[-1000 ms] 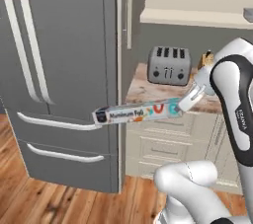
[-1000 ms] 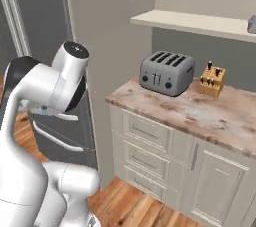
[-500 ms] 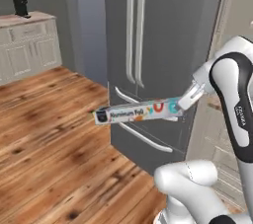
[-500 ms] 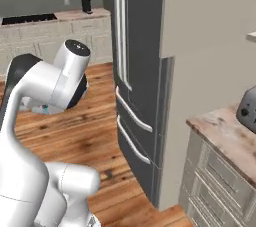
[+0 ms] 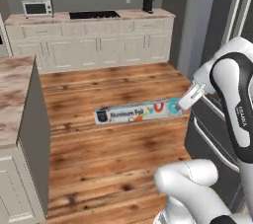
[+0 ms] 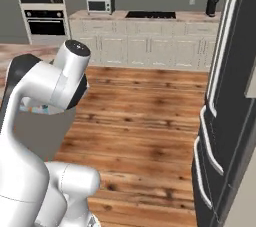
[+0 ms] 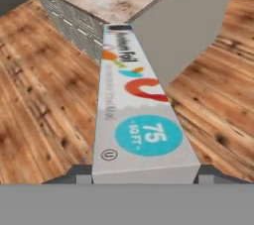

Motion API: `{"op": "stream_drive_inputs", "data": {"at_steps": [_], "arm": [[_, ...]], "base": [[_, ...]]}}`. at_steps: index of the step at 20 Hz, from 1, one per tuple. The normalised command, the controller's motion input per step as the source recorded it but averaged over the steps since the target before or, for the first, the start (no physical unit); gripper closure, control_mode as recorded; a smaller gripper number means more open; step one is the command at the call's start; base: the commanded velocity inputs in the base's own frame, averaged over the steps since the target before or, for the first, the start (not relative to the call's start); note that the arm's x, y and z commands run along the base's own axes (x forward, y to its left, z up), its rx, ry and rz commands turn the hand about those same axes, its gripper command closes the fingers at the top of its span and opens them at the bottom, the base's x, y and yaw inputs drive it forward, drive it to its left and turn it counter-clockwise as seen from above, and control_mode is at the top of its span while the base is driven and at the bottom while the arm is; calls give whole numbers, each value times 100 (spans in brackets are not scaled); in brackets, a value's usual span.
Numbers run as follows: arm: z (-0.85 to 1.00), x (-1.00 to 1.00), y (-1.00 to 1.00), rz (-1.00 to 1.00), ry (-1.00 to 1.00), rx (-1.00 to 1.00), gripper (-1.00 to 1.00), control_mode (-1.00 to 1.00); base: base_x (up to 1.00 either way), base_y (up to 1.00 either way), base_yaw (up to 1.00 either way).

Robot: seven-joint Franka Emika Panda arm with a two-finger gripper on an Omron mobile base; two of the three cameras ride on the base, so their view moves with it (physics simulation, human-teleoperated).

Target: Retrieve the tupperware and aluminum foil from the cabinet and place them on the dining counter near the plate with cucumber and kebab skewer to prepare for storing leftovers.

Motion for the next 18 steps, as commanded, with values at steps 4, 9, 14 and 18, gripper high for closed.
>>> {"op": "stream_drive_inputs", "data": {"at_steps": [4, 9, 14, 18], "arm": [[0, 0, 0, 0, 0, 0, 100, 100], [0, 0, 0, 0, 0, 0, 100, 100], [0, 0, 0, 0, 0, 0, 100, 100], [0, 0, 0, 0, 0, 0, 100, 100]], "base": [[55, 0, 80], [73, 0, 72], [77, 11, 64], [71, 18, 64]]}}
